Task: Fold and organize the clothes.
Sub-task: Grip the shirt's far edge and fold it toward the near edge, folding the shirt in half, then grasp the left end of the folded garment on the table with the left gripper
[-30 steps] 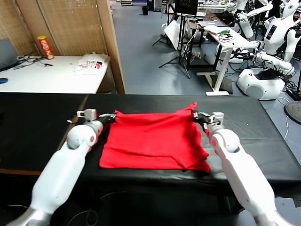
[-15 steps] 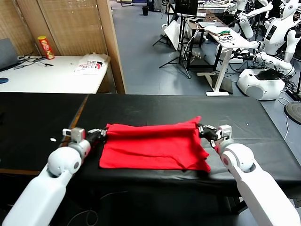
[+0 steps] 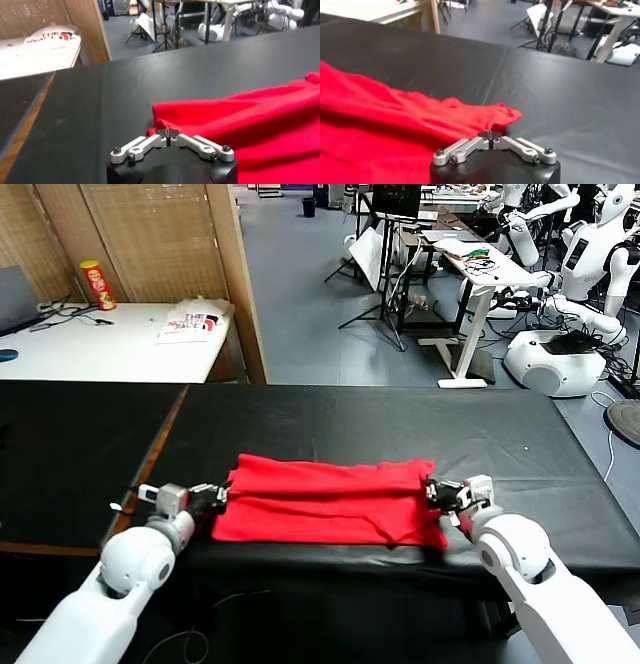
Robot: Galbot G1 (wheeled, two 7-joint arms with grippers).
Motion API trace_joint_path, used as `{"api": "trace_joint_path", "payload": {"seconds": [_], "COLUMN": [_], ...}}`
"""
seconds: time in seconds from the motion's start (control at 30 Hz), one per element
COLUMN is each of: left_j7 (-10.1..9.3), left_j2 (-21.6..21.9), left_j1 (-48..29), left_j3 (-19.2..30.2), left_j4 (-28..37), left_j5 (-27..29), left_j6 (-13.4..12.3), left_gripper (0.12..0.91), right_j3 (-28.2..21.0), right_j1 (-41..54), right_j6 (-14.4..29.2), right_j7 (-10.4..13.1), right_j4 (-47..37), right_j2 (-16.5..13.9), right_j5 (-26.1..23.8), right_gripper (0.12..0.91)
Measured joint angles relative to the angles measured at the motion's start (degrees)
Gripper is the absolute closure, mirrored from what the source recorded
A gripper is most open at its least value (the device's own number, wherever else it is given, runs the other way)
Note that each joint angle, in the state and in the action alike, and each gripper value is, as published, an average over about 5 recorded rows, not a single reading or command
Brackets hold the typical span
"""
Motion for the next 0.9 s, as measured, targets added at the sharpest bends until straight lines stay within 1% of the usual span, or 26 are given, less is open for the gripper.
{"api": "trace_joint_path", "payload": {"seconds": [0.1, 0.13, 0.17, 0.2, 0.23, 0.33, 0.37, 0.43, 0.5, 0.53, 0.6, 0.73, 0.9], "left_j7": [-0.01, -0.03, -0.06, -0.11, -0.16, -0.35, -0.4, -0.46, -0.53, -0.55, -0.57, -0.67, -1.37], "left_j2": [-0.1, -0.1, -0.1, 0.0, 0.0, 0.2, 0.3, 0.3, -0.1, -0.4, -1.1, -3.2, -6.8], "left_j1": [0.5, 0.6, 0.8, 0.9, 1.1, 1.6, 1.7, 1.6, 1.0, 0.5, -0.9, -4.5, -8.8], "left_j3": [-0.1, -0.2, -0.3, -0.5, -0.7, -1.3, -1.6, -2.2, -2.8, -3.1, -3.3, -2.6, -1.2], "left_j4": [-0.4, -0.6, -0.9, -1.1, -1.5, -2.9, -3.5, -4.4, -4.8, -4.6, -3.7, 0.1, 5.8], "left_j5": [0.8, 1.1, 1.3, 1.5, 1.5, 1.1, 0.8, -0.1, -1.1, -1.5, -2.0, -3.0, -5.4], "left_j6": [0.7, 1.0, 1.3, 1.6, 1.9, 2.8, 3.0, 3.0, 2.5, 2.1, 1.3, 0.6, 0.8], "left_gripper": [0.901, 0.887, 0.872, 0.84, 0.792, 0.645, 0.595, 0.494, 0.369, 0.319, 0.25, 0.234, 0.232], "right_j3": [0.9, 1.3, 1.8, 2.3, 2.9, 4.7, 5.2, 5.9, 6.0, 5.9, 5.4, 3.8, 2.6], "right_j1": [-1.0, -1.4, -1.9, -2.3, -2.7, -3.5, -3.6, -3.3, -2.4, -1.7, -0.2, 3.2, 5.6], "right_j6": [-0.2, -0.2, -0.3, -0.3, -0.3, 0.6, 1.4, 3.4, 5.5, 6.4, 7.6, 8.3, 8.8], "right_j7": [0.0, 0.0, 0.0, 0.1, 0.1, 0.3, 0.6, 1.2, 2.0, 2.2, 2.7, 3.0, 2.7], "right_j4": [1.1, 1.6, 2.2, 2.8, 3.4, 4.8, 5.0, 5.0, 4.2, 3.5, 1.3, -4.6, -10.3], "right_j2": [-0.4, -0.6, -0.8, -1.0, -1.2, -1.2, -1.0, -0.4, 0.7, 1.4, 3.1, 7.2, 11.2], "right_j5": [0.6, 0.9, 1.2, 1.4, 1.7, 2.6, 2.8, 2.7, 1.8, 1.0, -0.7, -3.6, -5.7], "right_gripper": [0.724, 0.657, 0.607, 0.557, 0.49, 0.335, 0.296, 0.247, 0.233, 0.23, 0.228, 0.227, 0.227]}}
